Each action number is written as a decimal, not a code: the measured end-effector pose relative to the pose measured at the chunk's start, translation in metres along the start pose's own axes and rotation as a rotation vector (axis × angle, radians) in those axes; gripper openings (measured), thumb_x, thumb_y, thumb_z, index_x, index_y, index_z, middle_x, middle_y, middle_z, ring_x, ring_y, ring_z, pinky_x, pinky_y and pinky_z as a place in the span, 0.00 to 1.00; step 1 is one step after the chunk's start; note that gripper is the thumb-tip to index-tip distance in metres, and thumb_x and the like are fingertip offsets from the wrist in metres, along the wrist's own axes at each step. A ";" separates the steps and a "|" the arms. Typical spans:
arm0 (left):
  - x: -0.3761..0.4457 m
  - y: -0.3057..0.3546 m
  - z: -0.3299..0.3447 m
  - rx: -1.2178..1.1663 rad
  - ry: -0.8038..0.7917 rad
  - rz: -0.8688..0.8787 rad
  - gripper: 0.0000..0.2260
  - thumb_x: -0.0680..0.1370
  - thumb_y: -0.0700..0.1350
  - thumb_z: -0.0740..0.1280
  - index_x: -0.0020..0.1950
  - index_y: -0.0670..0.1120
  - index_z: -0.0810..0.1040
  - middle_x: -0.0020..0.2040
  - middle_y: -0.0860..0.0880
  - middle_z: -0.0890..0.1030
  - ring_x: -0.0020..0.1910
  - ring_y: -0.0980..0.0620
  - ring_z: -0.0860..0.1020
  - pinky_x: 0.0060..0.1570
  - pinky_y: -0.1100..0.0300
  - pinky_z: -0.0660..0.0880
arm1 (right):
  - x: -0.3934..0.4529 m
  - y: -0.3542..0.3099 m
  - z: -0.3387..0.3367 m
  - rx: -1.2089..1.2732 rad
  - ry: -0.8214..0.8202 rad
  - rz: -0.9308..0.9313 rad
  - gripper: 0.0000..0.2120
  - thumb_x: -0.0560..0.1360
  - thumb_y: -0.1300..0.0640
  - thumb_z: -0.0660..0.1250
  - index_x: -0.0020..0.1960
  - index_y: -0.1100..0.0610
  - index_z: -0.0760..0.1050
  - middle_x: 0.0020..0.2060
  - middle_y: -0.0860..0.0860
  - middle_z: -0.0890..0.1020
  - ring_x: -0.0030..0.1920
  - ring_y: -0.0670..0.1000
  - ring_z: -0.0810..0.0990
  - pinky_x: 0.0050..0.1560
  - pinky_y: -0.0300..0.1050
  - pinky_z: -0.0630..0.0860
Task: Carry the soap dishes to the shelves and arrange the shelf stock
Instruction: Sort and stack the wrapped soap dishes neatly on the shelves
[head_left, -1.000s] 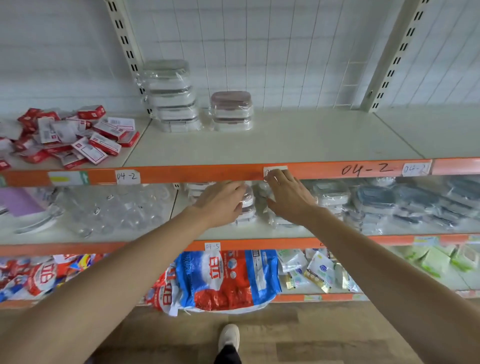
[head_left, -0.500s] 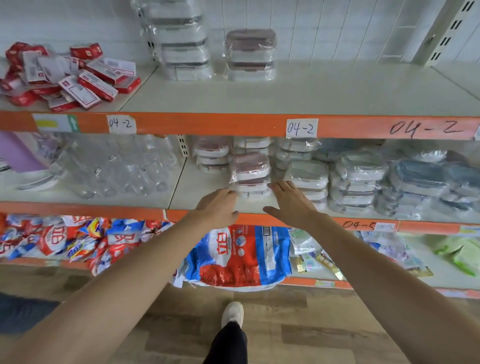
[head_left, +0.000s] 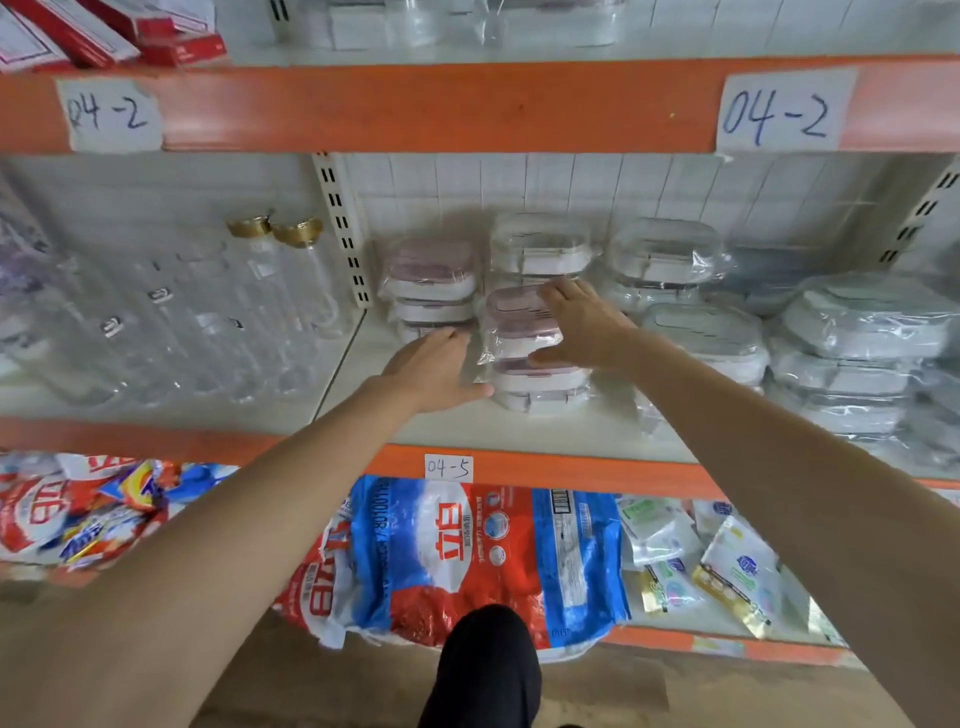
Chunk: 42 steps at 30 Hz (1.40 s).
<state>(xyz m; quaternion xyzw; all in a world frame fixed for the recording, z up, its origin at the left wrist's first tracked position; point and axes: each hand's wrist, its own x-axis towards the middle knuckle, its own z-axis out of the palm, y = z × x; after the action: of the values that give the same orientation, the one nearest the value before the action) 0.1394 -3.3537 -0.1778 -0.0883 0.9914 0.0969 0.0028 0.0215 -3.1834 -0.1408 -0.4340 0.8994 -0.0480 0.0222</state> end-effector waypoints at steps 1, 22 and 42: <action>0.006 -0.007 0.006 -0.016 0.012 0.014 0.34 0.71 0.63 0.68 0.72 0.46 0.68 0.67 0.46 0.73 0.67 0.46 0.70 0.64 0.49 0.70 | 0.009 0.001 0.004 -0.007 -0.008 -0.010 0.43 0.70 0.42 0.71 0.75 0.60 0.55 0.73 0.54 0.59 0.73 0.55 0.57 0.71 0.53 0.61; 0.066 0.028 0.020 -0.207 -0.113 0.005 0.53 0.66 0.64 0.74 0.79 0.42 0.50 0.79 0.45 0.53 0.77 0.46 0.54 0.74 0.53 0.56 | -0.012 0.031 -0.015 -0.105 0.024 0.156 0.46 0.66 0.39 0.72 0.72 0.63 0.58 0.66 0.58 0.62 0.67 0.58 0.60 0.68 0.52 0.61; -0.128 0.051 -0.116 0.001 -0.210 -0.096 0.46 0.67 0.60 0.76 0.76 0.40 0.59 0.71 0.45 0.65 0.70 0.48 0.62 0.67 0.55 0.65 | -0.166 -0.068 -0.108 0.157 -0.157 0.237 0.46 0.68 0.37 0.69 0.73 0.62 0.55 0.70 0.59 0.58 0.70 0.60 0.58 0.71 0.52 0.59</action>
<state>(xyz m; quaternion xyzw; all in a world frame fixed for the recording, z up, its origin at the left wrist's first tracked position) 0.2576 -3.3043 -0.0512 -0.1253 0.9803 0.1048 0.1112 0.1691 -3.0887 -0.0263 -0.3241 0.9333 -0.0809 0.1318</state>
